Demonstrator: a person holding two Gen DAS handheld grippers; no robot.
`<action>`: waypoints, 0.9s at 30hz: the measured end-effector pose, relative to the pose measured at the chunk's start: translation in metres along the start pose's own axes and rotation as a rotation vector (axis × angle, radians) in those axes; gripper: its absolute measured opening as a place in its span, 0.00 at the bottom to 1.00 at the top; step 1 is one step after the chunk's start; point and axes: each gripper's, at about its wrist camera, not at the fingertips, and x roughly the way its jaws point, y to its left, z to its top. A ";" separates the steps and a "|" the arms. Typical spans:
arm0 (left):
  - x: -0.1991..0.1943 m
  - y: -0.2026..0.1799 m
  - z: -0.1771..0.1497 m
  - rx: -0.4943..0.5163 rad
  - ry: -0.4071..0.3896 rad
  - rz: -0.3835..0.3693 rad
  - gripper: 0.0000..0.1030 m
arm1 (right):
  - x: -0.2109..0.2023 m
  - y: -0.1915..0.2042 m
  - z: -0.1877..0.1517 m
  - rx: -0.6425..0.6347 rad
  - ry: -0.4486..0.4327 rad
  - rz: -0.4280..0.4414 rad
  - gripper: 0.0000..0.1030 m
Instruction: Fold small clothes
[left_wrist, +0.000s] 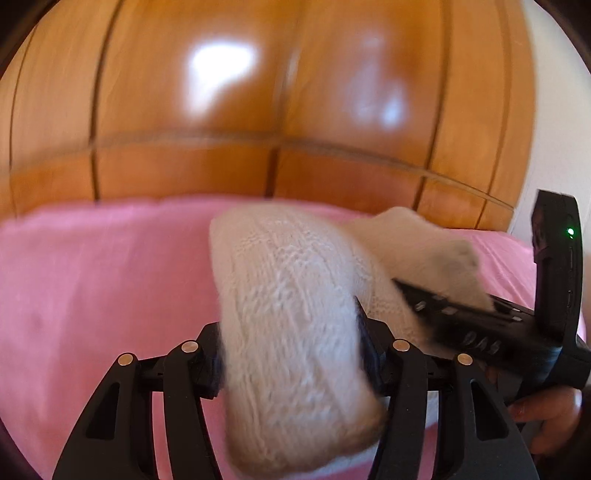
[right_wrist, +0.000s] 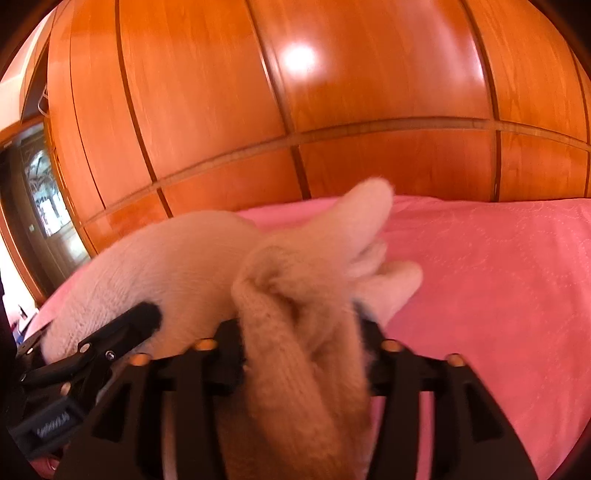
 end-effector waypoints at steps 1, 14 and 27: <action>0.001 0.009 -0.002 -0.045 0.025 -0.012 0.58 | 0.004 0.000 -0.003 0.002 0.028 -0.009 0.63; -0.010 0.056 -0.027 -0.286 0.144 -0.080 0.87 | -0.041 -0.048 -0.050 0.401 0.059 0.041 0.84; -0.004 0.016 -0.039 -0.119 0.214 -0.031 0.96 | -0.025 -0.042 -0.038 0.350 0.061 0.022 0.40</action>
